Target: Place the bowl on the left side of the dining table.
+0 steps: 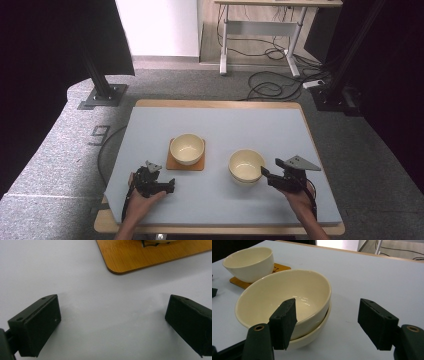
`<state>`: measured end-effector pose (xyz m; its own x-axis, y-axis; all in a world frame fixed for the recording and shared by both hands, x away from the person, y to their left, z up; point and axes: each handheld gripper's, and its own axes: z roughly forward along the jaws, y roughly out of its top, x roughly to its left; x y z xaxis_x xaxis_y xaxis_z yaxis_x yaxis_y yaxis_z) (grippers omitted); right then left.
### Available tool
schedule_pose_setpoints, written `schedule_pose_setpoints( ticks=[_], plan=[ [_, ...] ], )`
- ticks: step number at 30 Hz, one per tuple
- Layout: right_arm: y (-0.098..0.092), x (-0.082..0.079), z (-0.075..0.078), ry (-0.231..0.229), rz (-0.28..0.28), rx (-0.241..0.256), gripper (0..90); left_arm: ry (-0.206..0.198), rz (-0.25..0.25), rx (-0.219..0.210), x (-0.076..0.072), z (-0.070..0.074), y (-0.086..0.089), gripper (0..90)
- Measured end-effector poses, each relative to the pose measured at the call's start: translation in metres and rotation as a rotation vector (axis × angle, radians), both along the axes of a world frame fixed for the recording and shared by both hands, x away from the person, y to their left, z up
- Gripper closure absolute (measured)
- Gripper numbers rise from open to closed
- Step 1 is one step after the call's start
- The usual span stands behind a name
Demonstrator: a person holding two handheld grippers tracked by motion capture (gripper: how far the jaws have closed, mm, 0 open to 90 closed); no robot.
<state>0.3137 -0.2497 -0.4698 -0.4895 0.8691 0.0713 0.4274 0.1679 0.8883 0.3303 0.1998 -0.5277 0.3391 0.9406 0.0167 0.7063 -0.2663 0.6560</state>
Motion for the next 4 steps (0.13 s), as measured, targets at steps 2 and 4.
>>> schedule_pose_setpoints(
  ticks=[2,4],
  plan=[
    [0.0004,-0.0006,0.0001,-0.001,0.004,0.001,31.0,0.000,0.000,0.000,0.0001,0.0000,0.0000,0.2],
    [0.0008,-0.0012,0.0001,0.001,0.010,0.001,30.8,0.001,0.000,0.000,0.0001,0.0000,0.0000,0.2]
  ],
)
